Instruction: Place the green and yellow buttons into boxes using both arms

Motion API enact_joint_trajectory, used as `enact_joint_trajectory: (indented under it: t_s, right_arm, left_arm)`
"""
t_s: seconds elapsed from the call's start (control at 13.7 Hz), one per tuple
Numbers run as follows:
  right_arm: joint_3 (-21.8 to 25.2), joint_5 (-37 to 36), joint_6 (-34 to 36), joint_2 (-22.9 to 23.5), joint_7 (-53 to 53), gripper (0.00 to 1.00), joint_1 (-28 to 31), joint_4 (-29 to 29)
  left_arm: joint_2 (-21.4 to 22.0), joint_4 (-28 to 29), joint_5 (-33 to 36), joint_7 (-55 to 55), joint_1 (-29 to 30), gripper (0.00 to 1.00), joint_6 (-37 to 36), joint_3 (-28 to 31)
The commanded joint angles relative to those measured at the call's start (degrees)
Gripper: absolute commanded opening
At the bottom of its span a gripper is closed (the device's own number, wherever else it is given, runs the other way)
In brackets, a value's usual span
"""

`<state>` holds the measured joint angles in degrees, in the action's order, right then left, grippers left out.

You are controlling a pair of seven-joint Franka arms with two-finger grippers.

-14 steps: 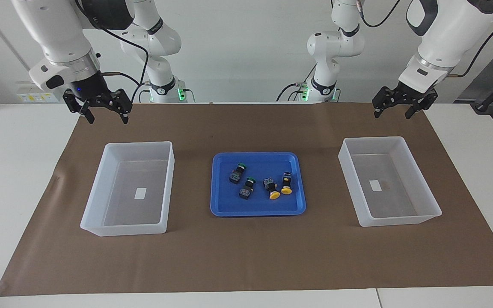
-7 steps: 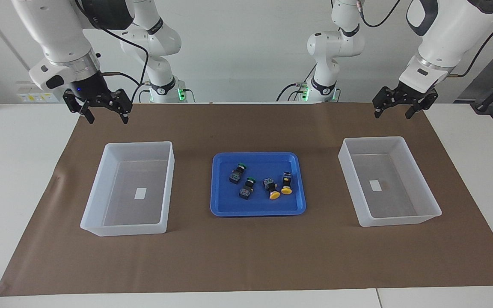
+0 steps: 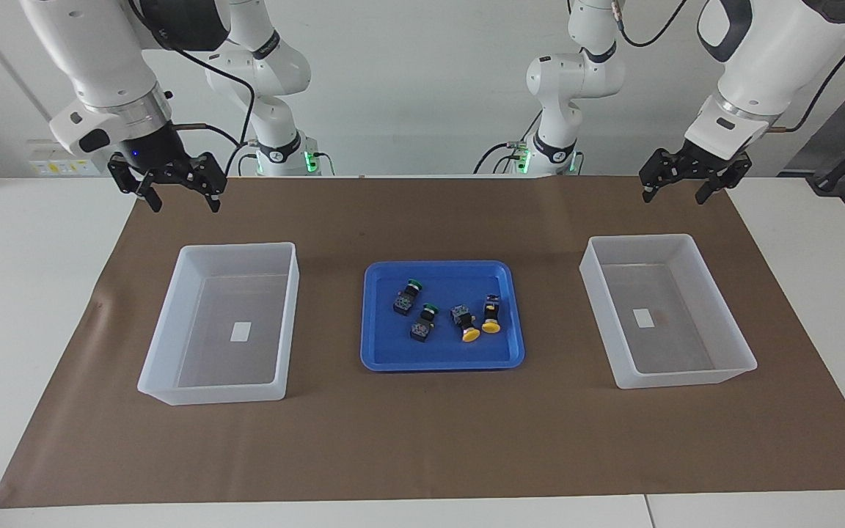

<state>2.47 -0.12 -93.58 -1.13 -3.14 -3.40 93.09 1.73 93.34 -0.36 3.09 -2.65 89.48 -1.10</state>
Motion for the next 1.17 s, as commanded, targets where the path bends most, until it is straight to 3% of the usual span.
enact_joint_trajectory:
  t_s: [0.0,0.29,0.66,1.09]
  right_arm:
    - [-0.18,1.09,0.86,-0.46,-0.28,1.0,0.32,-0.1]
    - [-0.18,1.09,0.86,-0.46,-0.28,1.0,0.32,-0.1]
    - [-0.09,1.09,0.94,-0.54,-0.28,1.0,0.85,-0.19]
    - [-0.09,1.09,1.03,-0.54,-0.2,1.0,0.76,-0.19]
  left_arm:
    - [1.08,1.06,0.98,-0.8,-1.3,1.0,1.66,-0.31]
    - [3.97,9.65,0.98,-1.24,-6.03,1.0,12.03,-0.31]
    - [3.81,18.7,0.98,-14.93,-13.68,1.0,24.4,-0.31]
    - [-3.75,22.84,0.98,-27.58,-20.46,1.0,35.74,-0.31]
